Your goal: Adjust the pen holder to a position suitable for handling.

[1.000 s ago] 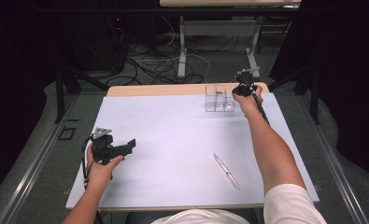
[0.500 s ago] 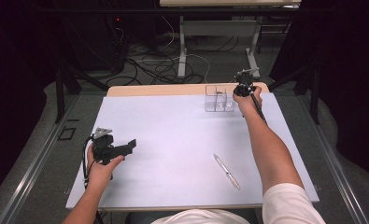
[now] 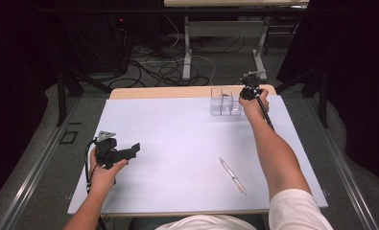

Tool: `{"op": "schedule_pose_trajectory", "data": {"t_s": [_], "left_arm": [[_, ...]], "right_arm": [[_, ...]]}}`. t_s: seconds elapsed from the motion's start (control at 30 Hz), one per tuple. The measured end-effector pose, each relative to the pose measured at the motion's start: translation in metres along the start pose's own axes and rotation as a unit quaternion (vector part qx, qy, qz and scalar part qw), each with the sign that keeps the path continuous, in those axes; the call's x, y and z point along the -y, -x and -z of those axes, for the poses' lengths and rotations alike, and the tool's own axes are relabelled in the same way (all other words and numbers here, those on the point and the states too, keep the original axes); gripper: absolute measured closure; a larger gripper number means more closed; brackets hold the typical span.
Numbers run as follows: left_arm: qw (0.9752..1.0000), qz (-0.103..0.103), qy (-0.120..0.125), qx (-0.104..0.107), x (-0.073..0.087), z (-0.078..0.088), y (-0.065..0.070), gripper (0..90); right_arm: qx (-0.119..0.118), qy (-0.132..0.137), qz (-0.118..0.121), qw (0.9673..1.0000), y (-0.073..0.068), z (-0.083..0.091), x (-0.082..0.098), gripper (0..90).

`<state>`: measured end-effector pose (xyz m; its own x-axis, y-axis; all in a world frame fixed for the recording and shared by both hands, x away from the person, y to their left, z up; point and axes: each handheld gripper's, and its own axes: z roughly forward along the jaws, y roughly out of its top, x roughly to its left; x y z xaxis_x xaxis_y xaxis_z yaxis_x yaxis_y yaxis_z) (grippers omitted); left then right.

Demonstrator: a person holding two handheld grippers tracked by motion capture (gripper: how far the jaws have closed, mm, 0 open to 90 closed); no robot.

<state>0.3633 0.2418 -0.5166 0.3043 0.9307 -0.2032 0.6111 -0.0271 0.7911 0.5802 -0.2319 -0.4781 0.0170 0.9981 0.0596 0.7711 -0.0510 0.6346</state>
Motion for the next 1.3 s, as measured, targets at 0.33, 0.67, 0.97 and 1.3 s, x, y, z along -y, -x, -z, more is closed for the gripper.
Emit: {"op": "schedule_pose_trajectory", "data": {"t_s": [0.33, 0.67, 0.97, 1.3], "left_arm": [[0.9999, -0.009, -0.007, 0.006, -0.001, -0.002, 0.003, 1.1], [0.9995, -0.025, -0.014, 0.013, -0.002, -0.005, 0.008, 1.2], [0.9995, -0.025, -0.013, 0.011, -0.002, -0.003, 0.01, 1.1], [0.9996, -0.024, -0.014, 0.01, -0.002, -0.004, 0.009, 1.1]], "right_arm": [[-0.01, -0.023, 0.011, 0.9996, -0.002, 0.018, 0.013, 88.5], [-0.034, -0.037, 0.01, 0.9987, 0.002, 0.043, 0.042, 88.2], [-0.058, -0.042, 0.017, 0.9973, 0.005, 0.062, 0.066, 87.5], [-0.085, -0.038, 0.0, 0.9956, 0.01, 0.067, 0.078, 84.9]]}}
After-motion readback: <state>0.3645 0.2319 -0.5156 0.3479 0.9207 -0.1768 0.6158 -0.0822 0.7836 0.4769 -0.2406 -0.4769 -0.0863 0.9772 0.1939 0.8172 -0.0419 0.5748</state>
